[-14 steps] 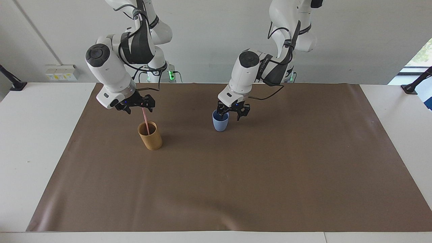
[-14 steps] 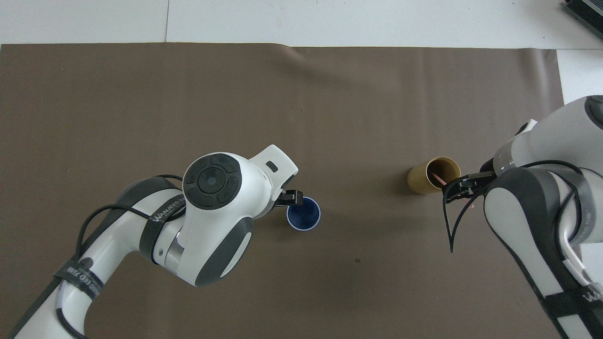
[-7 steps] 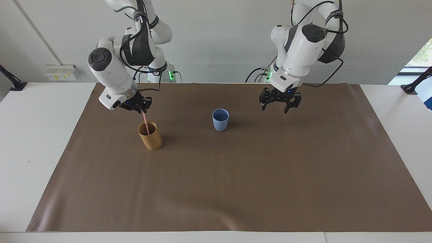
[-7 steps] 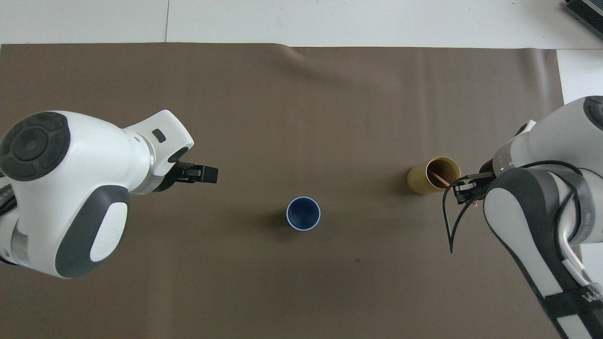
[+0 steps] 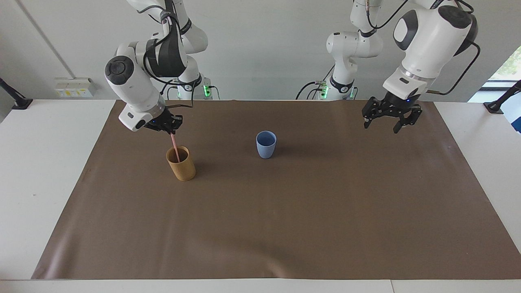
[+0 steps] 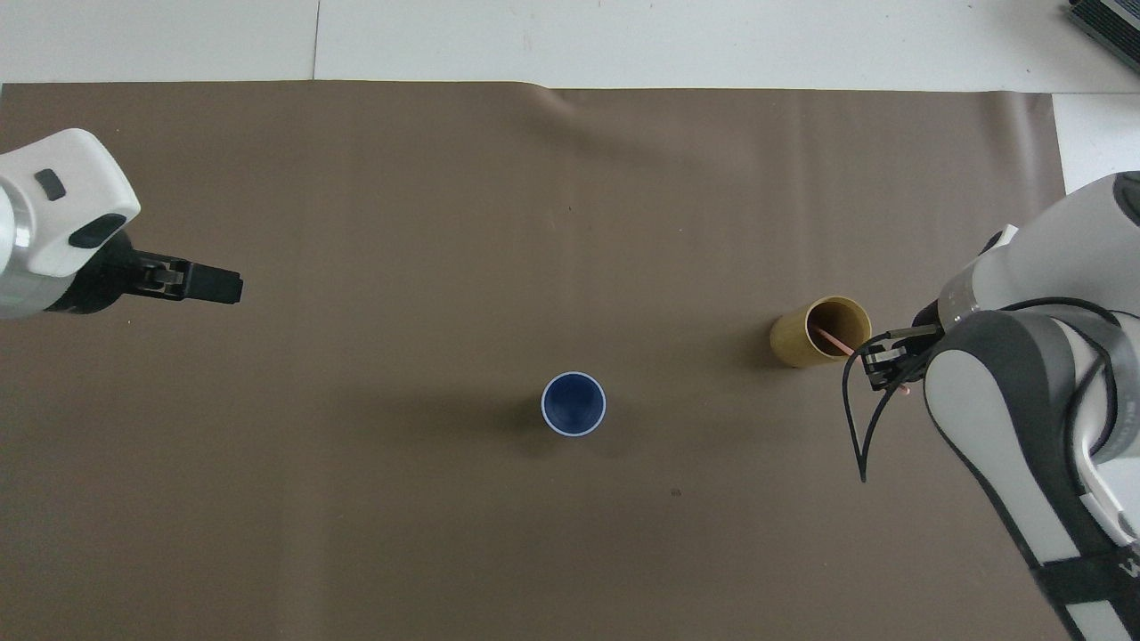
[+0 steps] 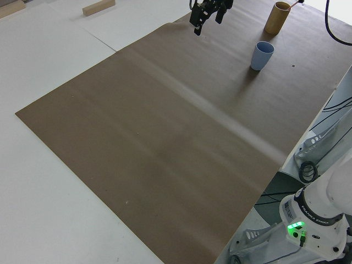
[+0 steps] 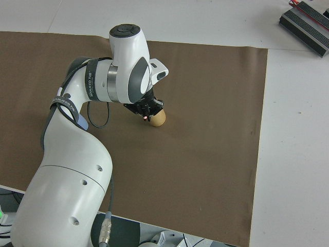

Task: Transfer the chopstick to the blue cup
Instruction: 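Release the blue cup and withdraw the left gripper while the right gripper grasps the chopstick, then carry the pink chopstick with the right gripper over the blue cup, then open the right gripper to drop the chopstick into the blue cup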

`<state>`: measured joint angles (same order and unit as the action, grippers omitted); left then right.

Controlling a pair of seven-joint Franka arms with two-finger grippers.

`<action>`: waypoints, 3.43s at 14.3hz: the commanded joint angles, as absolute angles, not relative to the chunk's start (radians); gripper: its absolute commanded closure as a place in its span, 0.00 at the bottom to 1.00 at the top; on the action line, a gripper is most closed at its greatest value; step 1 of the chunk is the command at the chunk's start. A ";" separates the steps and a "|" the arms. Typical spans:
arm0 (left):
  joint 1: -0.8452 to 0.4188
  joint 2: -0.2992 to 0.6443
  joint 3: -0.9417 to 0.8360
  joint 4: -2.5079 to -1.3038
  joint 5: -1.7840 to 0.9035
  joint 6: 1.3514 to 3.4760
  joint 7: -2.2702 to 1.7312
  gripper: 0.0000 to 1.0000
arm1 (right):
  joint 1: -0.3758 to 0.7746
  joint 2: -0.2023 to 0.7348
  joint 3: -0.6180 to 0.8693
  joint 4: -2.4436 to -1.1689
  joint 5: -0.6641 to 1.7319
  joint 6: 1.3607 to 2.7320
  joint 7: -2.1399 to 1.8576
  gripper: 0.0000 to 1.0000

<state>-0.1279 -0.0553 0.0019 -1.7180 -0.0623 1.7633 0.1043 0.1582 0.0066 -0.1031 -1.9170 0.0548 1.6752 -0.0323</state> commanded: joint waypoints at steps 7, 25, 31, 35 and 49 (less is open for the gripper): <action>-0.081 -0.009 -0.011 -1.499 0.003 1.513 0.146 0.00 | 0.153 -0.008 -0.056 -1.628 0.086 1.352 0.105 1.00; -0.083 -0.023 -0.011 -1.503 0.003 1.500 0.129 0.00 | 0.374 0.048 0.060 -1.753 0.698 1.778 1.221 1.00; -0.083 -0.023 -0.011 -1.503 0.003 1.500 0.129 0.00 | 0.387 0.064 0.060 -1.825 0.706 1.819 1.218 1.00; -0.083 -0.023 -0.011 -1.503 0.003 1.500 0.129 0.00 | 0.380 0.080 0.060 -1.847 0.706 1.864 1.163 0.86; -0.083 -0.025 -0.011 -1.503 0.003 1.500 0.129 0.00 | 0.380 0.006 0.046 -1.698 0.392 1.775 1.017 0.00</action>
<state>-0.0929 -0.0287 -0.0004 -1.5248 -0.0151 1.5241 0.1363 0.3947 0.0458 0.0489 -1.6953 0.4666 1.7932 1.0811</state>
